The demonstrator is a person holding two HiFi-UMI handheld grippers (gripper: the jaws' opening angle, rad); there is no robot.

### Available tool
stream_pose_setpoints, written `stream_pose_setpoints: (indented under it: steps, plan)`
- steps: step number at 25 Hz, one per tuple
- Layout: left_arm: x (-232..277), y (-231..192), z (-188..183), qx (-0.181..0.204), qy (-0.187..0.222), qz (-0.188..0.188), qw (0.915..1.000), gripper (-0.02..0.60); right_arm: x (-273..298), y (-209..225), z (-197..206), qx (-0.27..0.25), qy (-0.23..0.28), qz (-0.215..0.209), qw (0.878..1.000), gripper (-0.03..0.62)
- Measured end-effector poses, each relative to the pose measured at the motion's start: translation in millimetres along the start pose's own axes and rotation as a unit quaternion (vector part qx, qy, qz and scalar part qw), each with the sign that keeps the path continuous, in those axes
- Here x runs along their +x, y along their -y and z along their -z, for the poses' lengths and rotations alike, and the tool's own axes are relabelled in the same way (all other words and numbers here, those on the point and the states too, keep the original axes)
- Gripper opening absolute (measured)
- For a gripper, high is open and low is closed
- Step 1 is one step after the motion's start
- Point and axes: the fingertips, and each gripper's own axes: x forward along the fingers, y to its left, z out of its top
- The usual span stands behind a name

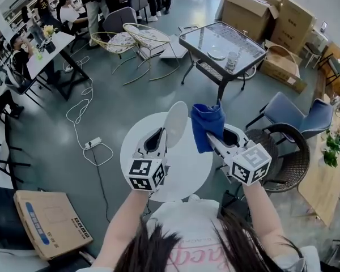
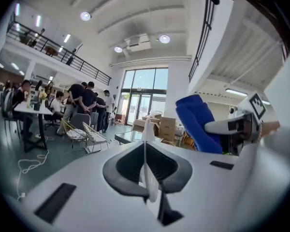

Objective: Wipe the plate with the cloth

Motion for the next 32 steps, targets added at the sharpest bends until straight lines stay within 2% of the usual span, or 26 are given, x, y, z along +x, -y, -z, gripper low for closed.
stream_pose_setpoints:
  steps: [5, 7, 16, 32]
  plan:
    - [-2.3, -4.7, -4.4, -0.079, 0.016, -0.011, 0.9967, 0.02, 5.7, -3.9, 12.6, -0.021, -0.009, 0.031, 0.999, 0.133]
    - [-2.8, -7.5, -7.7, -0.096, 0.024, -0.015, 0.9949, 0.02, 7.3, -4.0, 14.9, -0.026, -0.008, 0.046, 0.999, 0.133]
    - [-4.3, -13.7, -13.6, -0.078, 0.029, -0.022, 0.9963, 0.02, 10.1, 4.9, 21.3, -0.008, -0.007, 0.115, 0.993, 0.132]
    - [-8.5, -9.5, -17.1, -0.087, 0.033, -0.014, 0.9956, 0.02, 5.5, -0.2, 20.7, 0.0, -0.005, 0.123, 0.992, 0.132]
